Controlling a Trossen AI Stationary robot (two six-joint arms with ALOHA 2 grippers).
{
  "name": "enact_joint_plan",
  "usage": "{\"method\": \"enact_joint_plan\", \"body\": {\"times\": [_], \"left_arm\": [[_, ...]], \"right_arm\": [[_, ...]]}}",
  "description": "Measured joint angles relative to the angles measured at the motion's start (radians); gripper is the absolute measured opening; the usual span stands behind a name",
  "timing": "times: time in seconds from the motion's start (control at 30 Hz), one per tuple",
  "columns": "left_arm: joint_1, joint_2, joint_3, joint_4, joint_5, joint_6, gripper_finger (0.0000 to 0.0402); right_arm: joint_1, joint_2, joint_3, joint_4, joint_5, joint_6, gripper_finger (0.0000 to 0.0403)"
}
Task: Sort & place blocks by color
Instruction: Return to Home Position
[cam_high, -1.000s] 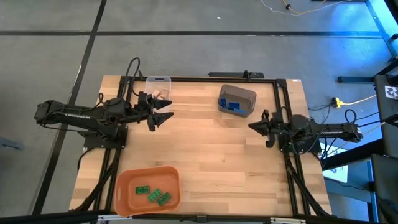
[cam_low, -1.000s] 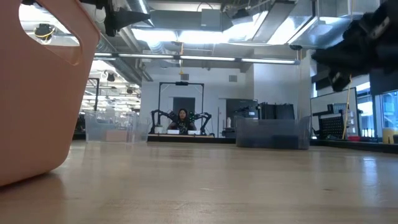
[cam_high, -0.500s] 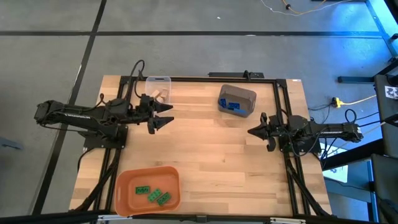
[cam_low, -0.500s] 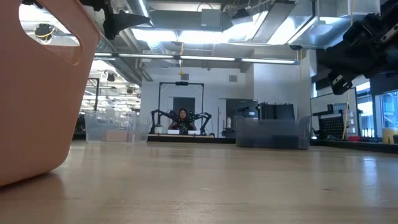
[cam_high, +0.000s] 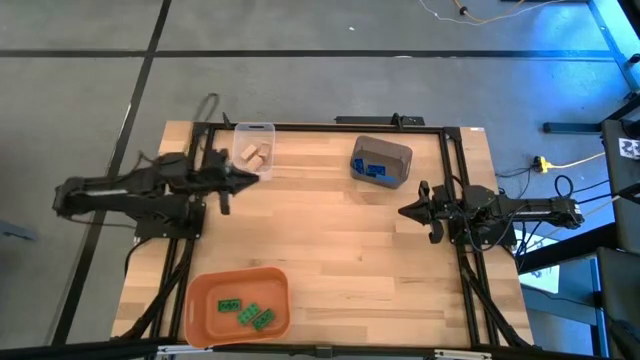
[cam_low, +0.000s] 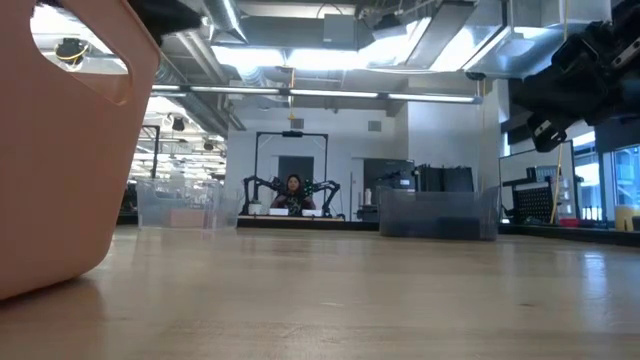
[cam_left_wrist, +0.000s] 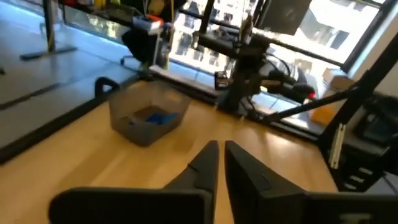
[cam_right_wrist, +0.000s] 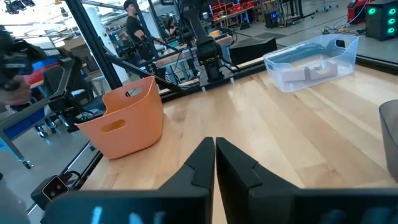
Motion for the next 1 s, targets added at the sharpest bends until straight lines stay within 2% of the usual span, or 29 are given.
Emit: {"method": "enact_joint_plan", "body": {"times": [0.17, 0.3, 0.43, 0.6, 0.77, 0.9, 1.0], "left_arm": [[0.080, -0.232, -0.075, -0.017, 0.077, 0.009, 0.0009], [0.101, -0.382, -0.198, 0.068, 0.100, -0.036, 0.0003], [0.100, -0.482, -0.328, 0.224, 0.109, -0.114, 0.0001], [0.059, -0.531, -0.446, 0.357, 0.135, -0.172, 0.0000], [-0.026, -0.531, -0.524, 0.397, 0.128, -0.201, 0.0000], [-0.087, -0.530, -0.526, 0.315, 0.114, -0.147, 0.0000], [-0.093, -0.531, -0.526, 0.196, 0.119, -0.091, 0.0000]], "right_arm": [[0.000, 0.000, 0.000, 0.000, 0.000, -0.001, 0.0019], [0.000, 0.000, 0.000, 0.000, 0.000, -0.002, 0.0019], [0.000, 0.000, 0.000, 0.000, 0.000, -0.002, 0.0019], [0.000, 0.000, 0.000, 0.000, 0.000, -0.002, 0.0019], [0.000, 0.000, 0.000, 0.000, 0.000, -0.002, 0.0019], [0.000, 0.000, 0.000, 0.000, 0.000, -0.002, 0.0019], [0.000, 0.000, 0.000, 0.000, 0.000, -0.002, 0.0019]]}}
